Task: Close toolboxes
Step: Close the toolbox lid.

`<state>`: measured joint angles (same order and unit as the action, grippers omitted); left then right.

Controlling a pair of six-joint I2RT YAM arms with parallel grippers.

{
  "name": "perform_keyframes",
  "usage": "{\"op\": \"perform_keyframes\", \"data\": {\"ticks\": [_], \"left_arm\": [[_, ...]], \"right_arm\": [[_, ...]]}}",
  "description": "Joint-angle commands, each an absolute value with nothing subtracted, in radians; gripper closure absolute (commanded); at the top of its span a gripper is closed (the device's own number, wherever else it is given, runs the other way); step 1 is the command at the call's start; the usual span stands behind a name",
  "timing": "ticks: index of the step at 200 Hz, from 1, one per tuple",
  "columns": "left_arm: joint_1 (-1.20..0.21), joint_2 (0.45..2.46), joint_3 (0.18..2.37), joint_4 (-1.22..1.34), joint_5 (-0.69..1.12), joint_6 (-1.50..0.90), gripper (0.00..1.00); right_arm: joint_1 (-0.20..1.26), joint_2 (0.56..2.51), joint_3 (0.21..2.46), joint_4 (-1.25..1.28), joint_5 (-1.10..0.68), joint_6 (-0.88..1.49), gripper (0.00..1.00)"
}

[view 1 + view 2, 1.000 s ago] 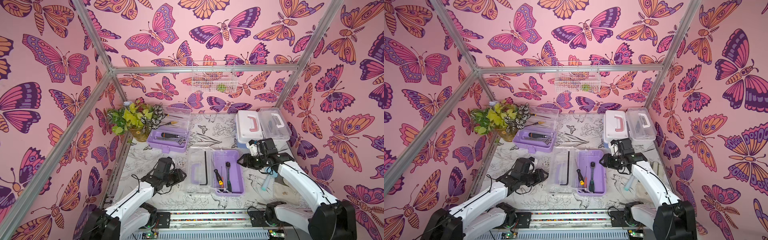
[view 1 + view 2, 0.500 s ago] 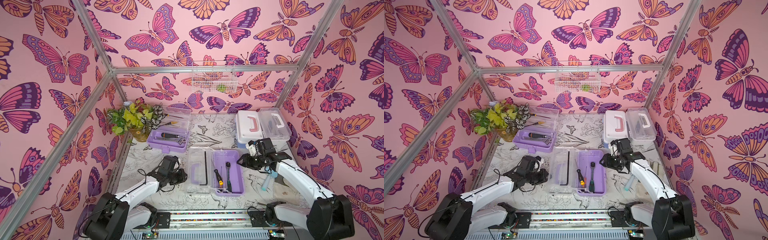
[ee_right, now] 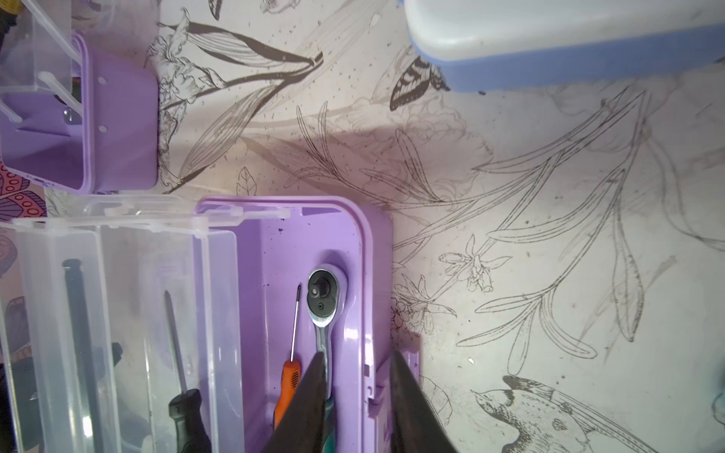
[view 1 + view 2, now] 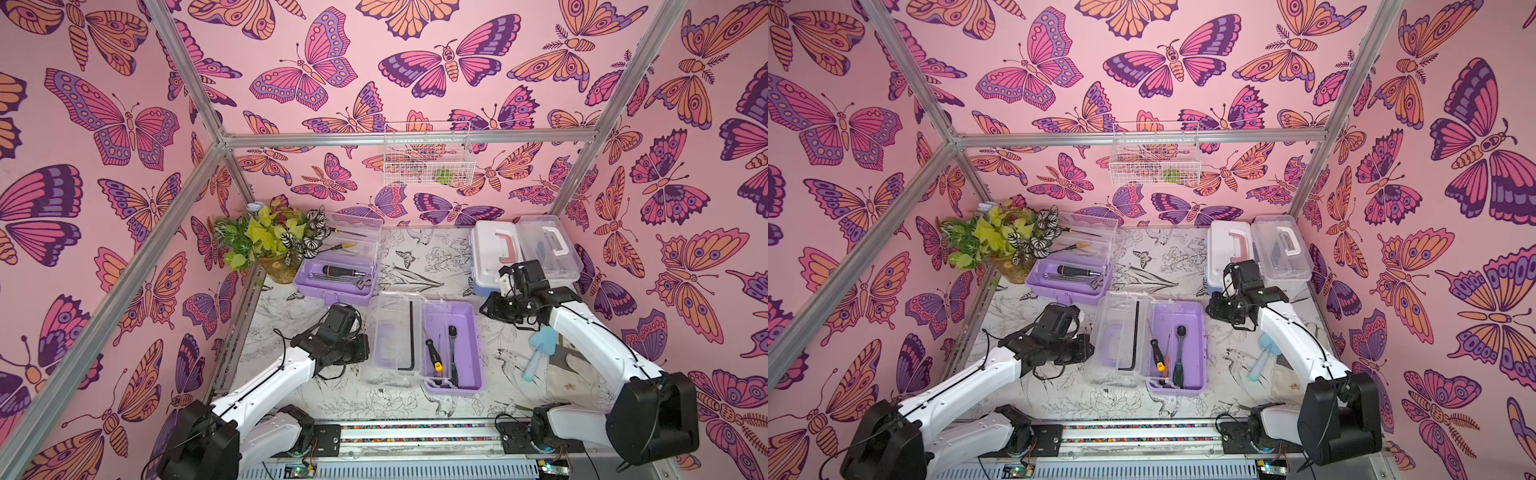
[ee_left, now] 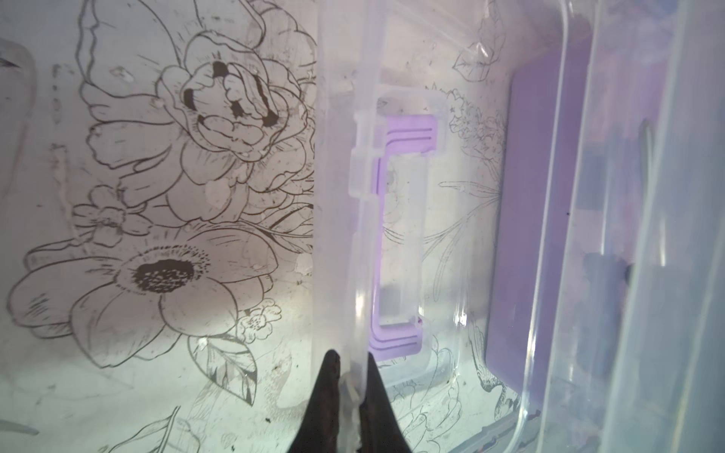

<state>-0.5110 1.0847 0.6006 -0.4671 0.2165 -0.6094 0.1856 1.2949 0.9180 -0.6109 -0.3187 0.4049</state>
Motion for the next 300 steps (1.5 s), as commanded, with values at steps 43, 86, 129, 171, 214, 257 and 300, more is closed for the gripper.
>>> {"op": "perform_keyframes", "data": {"ticks": [43,86,129,171,214,257,300], "left_arm": [[-0.526,0.986,0.675,-0.585,0.166,-0.569,1.0],[-0.54,0.976,0.679,-0.588,0.142,-0.576,1.0],[-0.574,0.99,0.718,-0.6,0.106,-0.578,1.0],[-0.648,1.013,0.821,-0.669,0.004,-0.557,1.0],[-0.778,1.084,0.936,-0.723,-0.156,-0.546,1.0],[-0.901,1.194,1.069,-0.818,-0.337,-0.513,1.0],[-0.997,1.262,1.165,-0.87,-0.464,-0.475,1.0]], "right_arm": [[0.145,1.396,0.853,-0.477,-0.501,0.367,0.73],[0.146,1.424,0.811,-0.394,-0.585,0.377,0.77],[0.146,1.467,0.808,-0.382,-0.606,0.365,0.78],[0.148,1.481,0.797,-0.325,-0.636,0.417,0.91],[0.17,1.51,0.795,-0.255,-0.64,0.483,0.95],[0.237,1.523,0.835,-0.246,-0.59,0.527,0.98],[0.314,1.56,0.885,-0.229,-0.565,0.561,0.99]]}}
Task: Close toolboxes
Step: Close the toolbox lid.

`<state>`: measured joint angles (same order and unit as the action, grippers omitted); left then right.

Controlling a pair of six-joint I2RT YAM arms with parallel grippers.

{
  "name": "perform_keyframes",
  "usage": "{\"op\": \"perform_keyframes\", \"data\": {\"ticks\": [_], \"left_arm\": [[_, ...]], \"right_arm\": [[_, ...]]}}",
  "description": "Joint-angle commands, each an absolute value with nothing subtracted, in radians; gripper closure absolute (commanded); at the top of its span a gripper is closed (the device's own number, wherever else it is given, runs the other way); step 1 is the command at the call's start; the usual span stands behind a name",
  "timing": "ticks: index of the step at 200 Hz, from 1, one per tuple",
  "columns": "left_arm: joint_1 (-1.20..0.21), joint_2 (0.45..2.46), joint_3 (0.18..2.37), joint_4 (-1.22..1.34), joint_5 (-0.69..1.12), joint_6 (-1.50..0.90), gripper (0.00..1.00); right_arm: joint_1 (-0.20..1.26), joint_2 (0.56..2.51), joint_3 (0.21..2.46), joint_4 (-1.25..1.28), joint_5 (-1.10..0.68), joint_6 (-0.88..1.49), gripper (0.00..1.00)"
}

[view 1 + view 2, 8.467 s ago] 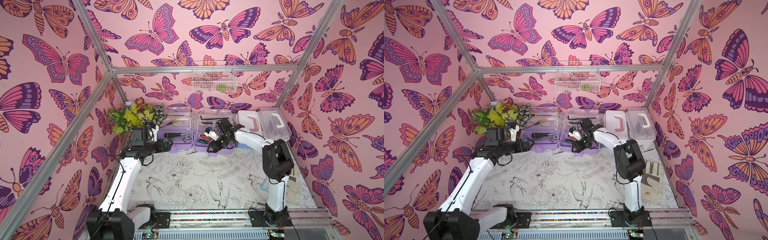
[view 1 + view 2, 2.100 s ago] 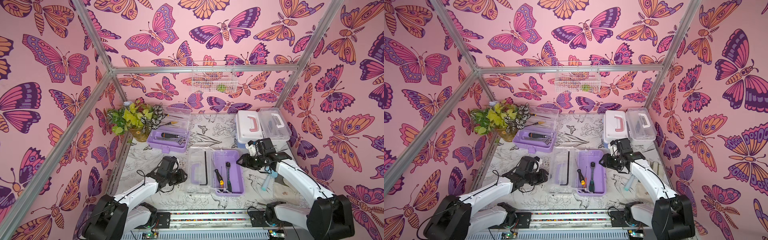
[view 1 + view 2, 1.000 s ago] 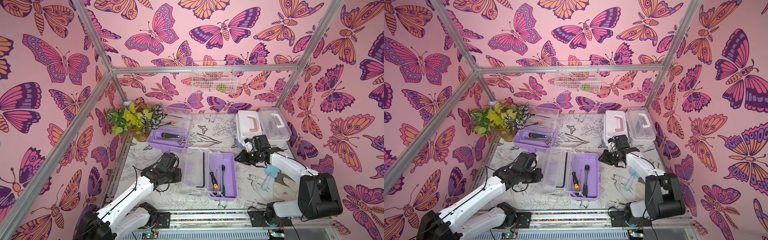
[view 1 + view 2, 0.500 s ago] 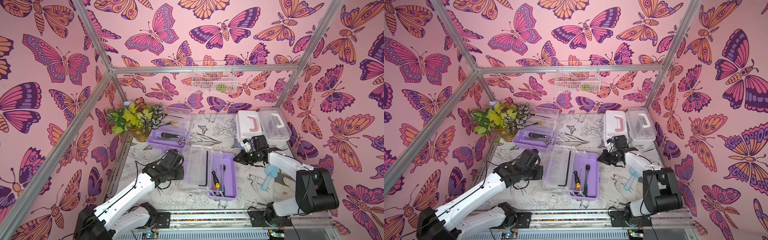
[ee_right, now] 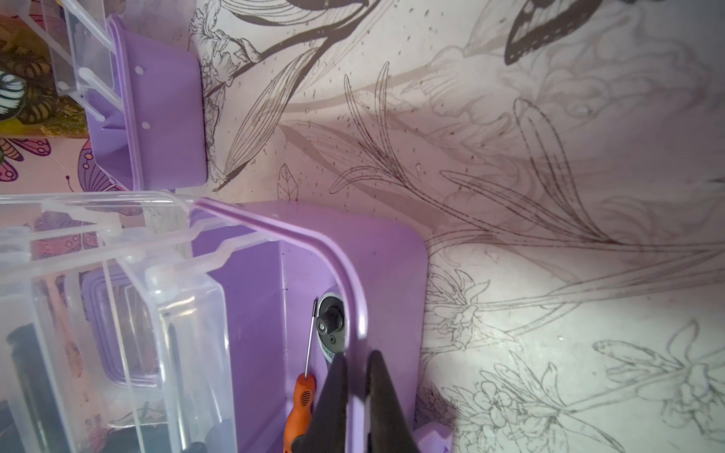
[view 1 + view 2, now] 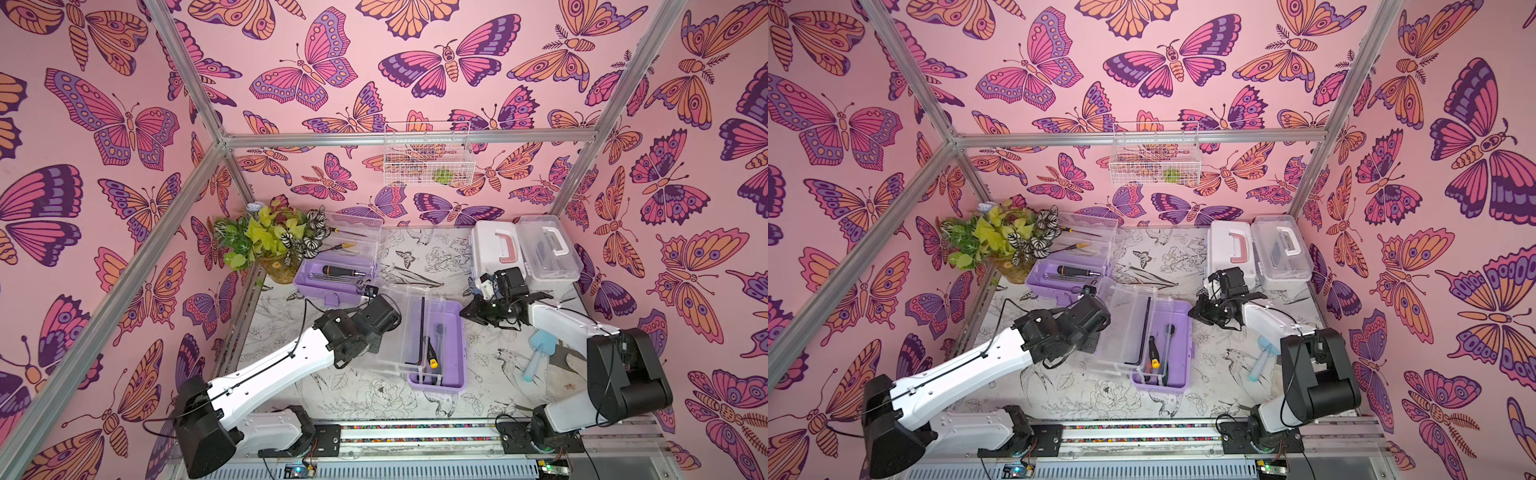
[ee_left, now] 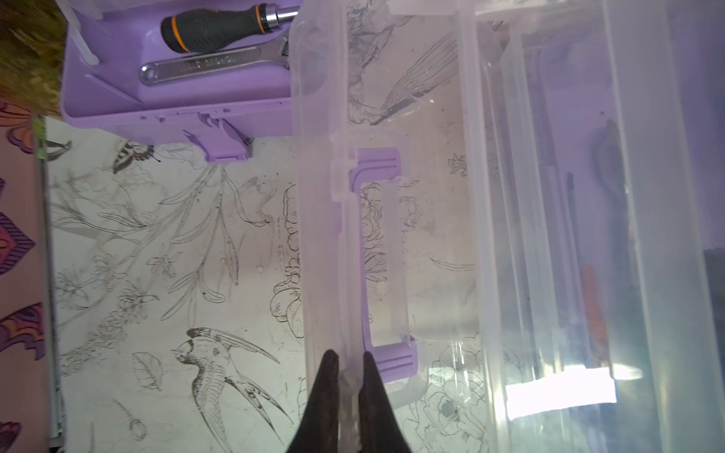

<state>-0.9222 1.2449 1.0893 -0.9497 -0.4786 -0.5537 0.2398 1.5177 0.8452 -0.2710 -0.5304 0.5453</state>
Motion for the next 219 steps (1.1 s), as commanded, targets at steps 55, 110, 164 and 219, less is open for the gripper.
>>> {"op": "perform_keyframes", "data": {"ticks": [55,110,164,219], "left_arm": [[-1.08,1.368,1.242,-0.879,-0.465,-0.478,0.99],[-1.103,1.378,1.266,-0.876,-0.455,-0.482,0.51],[-1.131,1.441,1.321,-0.813,-0.385,-0.443,0.49],[-1.158,1.548,1.417,-0.801,-0.358,-0.388,0.47]], "right_arm": [[0.366,1.647,0.913,-0.152,-0.578,0.627,0.95],[0.366,1.651,0.904,-0.122,-0.555,0.657,0.9],[0.365,1.636,0.885,-0.077,-0.549,0.693,0.85],[0.355,1.583,0.873,-0.13,-0.501,0.669,0.8]]}}
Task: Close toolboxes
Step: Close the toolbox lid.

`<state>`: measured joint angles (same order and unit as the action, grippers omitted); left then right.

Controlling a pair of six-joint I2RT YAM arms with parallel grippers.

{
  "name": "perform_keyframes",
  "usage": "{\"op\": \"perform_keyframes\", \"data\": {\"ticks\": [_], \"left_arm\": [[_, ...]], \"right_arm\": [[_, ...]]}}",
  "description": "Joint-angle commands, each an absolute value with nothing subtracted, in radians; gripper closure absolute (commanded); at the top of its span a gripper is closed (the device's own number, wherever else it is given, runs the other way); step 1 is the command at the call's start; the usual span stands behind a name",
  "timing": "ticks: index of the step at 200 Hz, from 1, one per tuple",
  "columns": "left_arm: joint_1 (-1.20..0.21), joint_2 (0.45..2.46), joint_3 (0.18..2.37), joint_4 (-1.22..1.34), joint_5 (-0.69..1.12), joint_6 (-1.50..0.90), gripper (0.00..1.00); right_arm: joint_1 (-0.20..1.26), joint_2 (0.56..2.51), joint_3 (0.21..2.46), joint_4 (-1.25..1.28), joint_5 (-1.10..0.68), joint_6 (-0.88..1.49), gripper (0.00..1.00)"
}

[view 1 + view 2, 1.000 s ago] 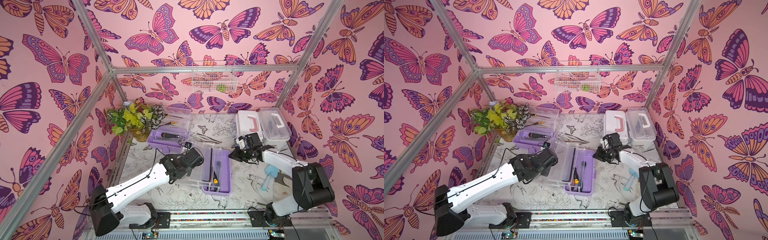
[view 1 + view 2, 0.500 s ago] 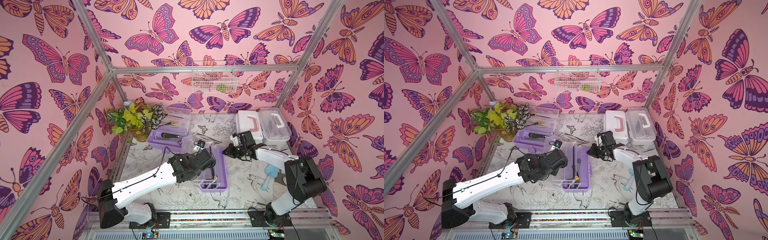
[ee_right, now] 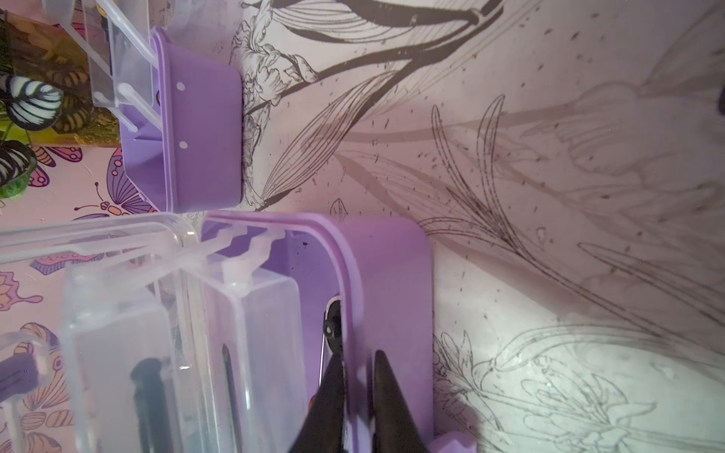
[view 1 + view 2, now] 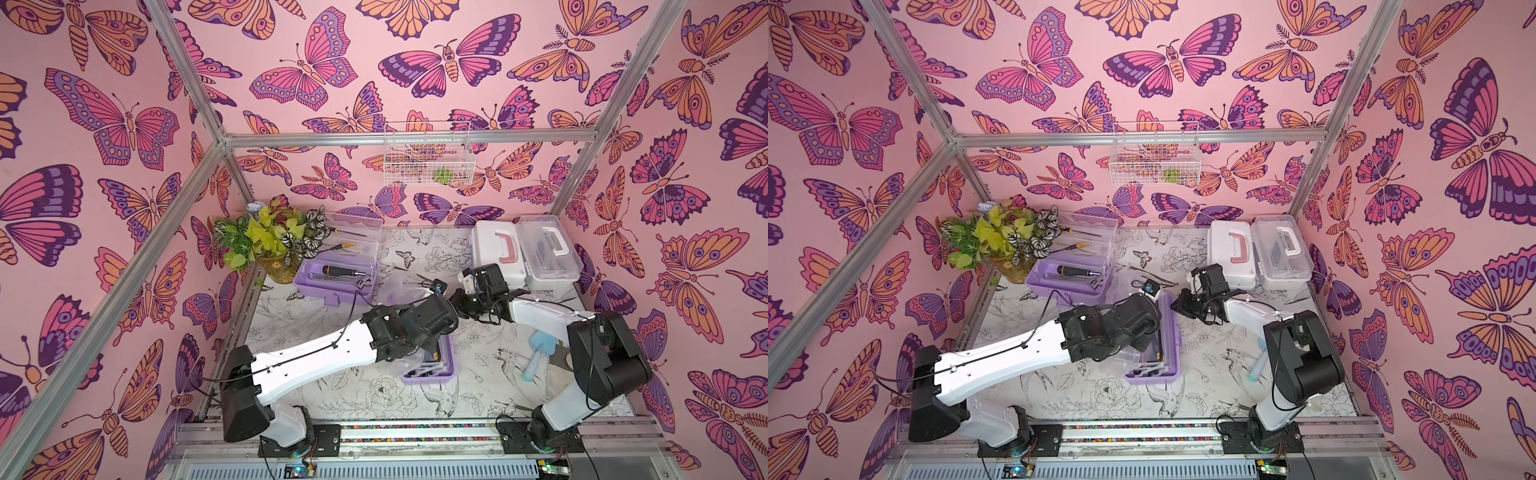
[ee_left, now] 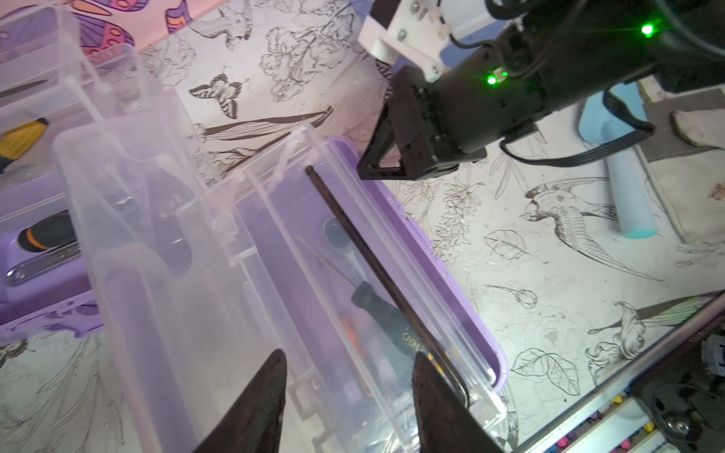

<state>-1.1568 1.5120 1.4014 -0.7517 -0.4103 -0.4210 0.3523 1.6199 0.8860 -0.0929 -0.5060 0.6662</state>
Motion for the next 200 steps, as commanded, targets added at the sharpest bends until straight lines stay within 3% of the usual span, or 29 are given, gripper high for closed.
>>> {"op": "perform_keyframes", "data": {"ticks": [1,23,68,96,159,200], "left_arm": [[-1.158,1.548,1.418,-0.801,-0.357,-0.387,0.47],[-1.163,1.549,1.439,-0.785,-0.335,-0.369,0.45],[-1.164,1.484,1.429,-0.765,-0.353,-0.347,0.26],[-1.149,1.431,1.384,-0.767,-0.411,-0.366,0.26],[-1.059,1.415,1.265,-0.714,-0.334,-0.446,0.24],[-1.013,1.48,1.235,-0.671,-0.279,-0.462,0.04]], "right_arm": [[0.356,1.582,0.873,-0.129,-0.501,0.669,0.8],[0.351,1.581,0.871,-0.132,-0.499,0.667,0.78],[0.351,1.579,0.87,-0.141,-0.493,0.664,0.77],[0.351,1.579,0.87,-0.128,-0.501,0.67,0.78],[0.352,1.579,0.867,-0.14,-0.495,0.669,0.78],[0.351,1.527,0.868,-0.173,-0.476,0.652,0.78]]}}
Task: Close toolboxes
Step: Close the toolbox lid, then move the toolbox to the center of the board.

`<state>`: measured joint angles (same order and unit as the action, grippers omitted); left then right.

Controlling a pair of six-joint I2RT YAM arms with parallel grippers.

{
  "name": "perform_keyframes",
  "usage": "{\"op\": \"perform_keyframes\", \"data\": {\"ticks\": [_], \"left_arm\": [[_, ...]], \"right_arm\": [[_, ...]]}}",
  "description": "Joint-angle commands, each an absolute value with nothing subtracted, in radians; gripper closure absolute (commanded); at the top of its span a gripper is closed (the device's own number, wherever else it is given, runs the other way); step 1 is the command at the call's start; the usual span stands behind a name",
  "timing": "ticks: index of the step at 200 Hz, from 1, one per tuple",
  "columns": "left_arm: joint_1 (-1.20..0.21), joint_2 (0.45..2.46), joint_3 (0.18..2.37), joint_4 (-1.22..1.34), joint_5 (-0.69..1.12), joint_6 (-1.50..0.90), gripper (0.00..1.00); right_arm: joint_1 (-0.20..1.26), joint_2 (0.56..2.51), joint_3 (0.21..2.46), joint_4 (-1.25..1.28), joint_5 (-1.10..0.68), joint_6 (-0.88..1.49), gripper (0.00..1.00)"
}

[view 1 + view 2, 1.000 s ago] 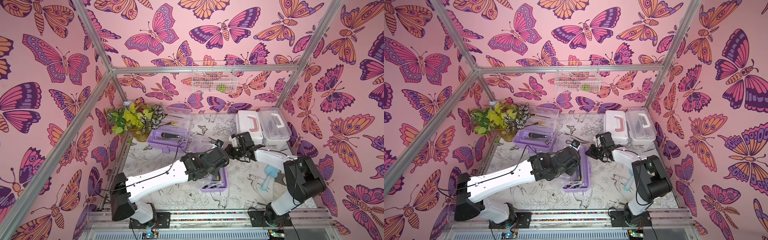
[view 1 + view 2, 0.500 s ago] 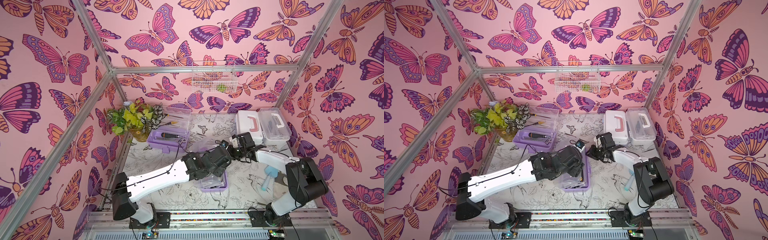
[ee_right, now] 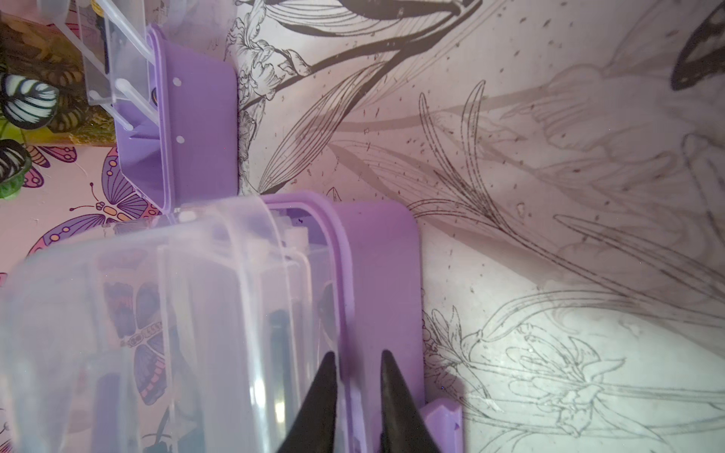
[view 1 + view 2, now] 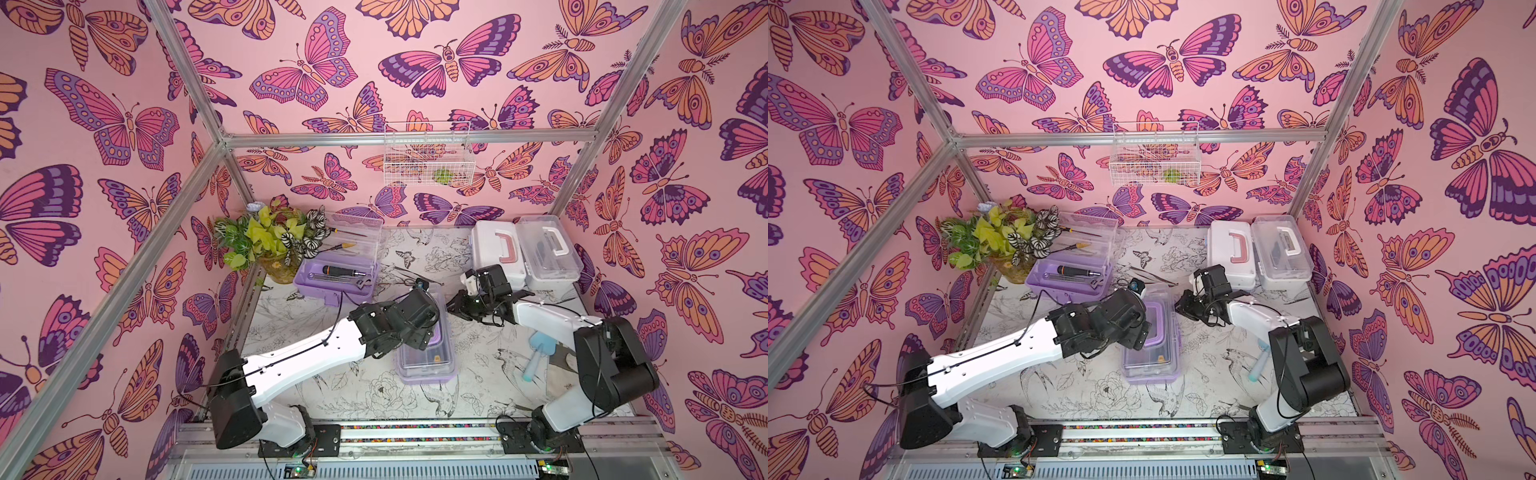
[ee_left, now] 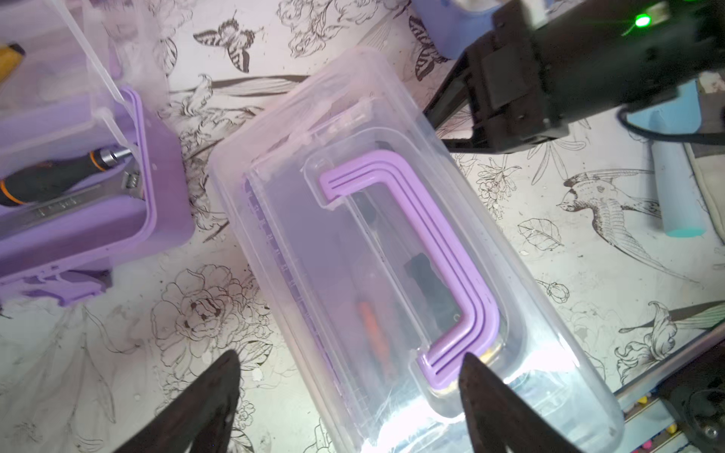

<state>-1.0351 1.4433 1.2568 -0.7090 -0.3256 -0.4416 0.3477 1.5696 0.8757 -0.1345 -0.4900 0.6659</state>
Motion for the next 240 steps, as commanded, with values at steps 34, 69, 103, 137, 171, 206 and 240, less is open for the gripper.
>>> {"op": "perform_keyframes", "data": {"ticks": [34,69,103,137,171,206,240], "left_arm": [[-1.0,1.511,1.228,-0.623,-0.246,-0.448,0.01],[-0.972,1.532,1.213,-0.606,-0.215,-0.457,0.01],[-0.964,1.562,1.216,-0.593,-0.185,-0.46,0.01],[-0.965,1.607,1.245,-0.612,-0.177,-0.468,0.01],[-0.96,1.637,1.264,-0.664,-0.198,-0.476,0.01],[-0.912,1.633,1.221,-0.663,-0.151,-0.504,0.01],[-0.844,1.577,1.108,-0.591,-0.06,-0.539,0.02]], "right_arm": [[0.351,1.469,0.891,-0.3,-0.384,0.568,0.77],[0.322,1.41,0.885,-0.376,-0.33,0.537,0.69],[0.305,1.391,0.877,-0.393,-0.318,0.519,0.63],[0.304,1.403,0.881,-0.403,-0.313,0.509,0.56],[0.302,1.41,0.886,-0.425,-0.293,0.493,0.56],[0.3,1.416,0.887,-0.43,-0.307,0.485,0.56],[0.296,1.421,0.889,-0.439,-0.318,0.479,0.57]]}}
